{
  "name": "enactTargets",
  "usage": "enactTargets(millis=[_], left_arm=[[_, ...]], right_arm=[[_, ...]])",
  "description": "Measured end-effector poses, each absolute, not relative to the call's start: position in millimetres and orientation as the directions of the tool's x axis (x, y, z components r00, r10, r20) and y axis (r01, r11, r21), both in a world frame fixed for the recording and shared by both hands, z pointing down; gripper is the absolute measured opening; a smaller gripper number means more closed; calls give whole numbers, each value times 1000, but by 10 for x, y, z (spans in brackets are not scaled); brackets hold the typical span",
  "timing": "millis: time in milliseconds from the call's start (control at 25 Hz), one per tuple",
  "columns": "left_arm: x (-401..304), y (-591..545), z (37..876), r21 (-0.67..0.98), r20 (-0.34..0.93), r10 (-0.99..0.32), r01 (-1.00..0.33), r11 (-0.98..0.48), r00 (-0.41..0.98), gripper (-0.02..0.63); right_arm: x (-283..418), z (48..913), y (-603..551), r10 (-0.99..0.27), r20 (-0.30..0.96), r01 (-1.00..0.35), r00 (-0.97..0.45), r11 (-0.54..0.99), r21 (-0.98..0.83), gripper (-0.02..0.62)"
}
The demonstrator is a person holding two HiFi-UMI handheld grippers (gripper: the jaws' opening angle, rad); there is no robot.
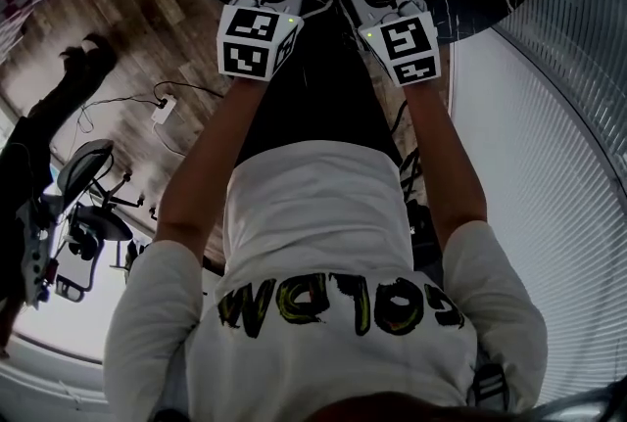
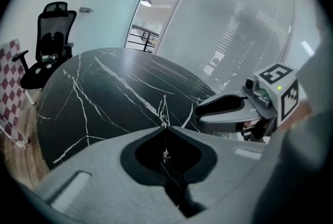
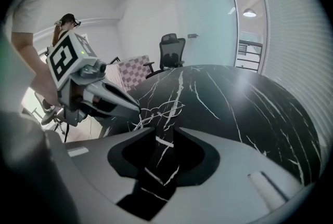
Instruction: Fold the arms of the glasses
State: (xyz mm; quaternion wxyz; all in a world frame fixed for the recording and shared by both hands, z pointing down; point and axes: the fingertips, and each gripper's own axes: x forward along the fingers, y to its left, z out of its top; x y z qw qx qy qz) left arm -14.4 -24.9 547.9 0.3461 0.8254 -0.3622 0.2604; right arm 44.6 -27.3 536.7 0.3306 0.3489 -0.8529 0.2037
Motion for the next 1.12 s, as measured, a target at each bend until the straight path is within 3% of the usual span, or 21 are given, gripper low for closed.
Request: enactTargets(millis=[120, 280, 1120], left_arm=[[-154, -283, 5484, 380, 682, -420, -780, -496, 599, 6], [-144, -281, 5490, 384, 684, -412, -778, -497, 602, 6], [-100, -136, 5474, 407, 683, -373, -752, -519, 628, 5]], right_arm=[[549, 5399, -76, -452, 725, -728, -519, 679, -98, 223], [590, 5615, 152, -423, 779, -712, -464, 701, -44, 301], [701, 5735, -122, -485, 790, -772, -374, 635, 24, 322]])
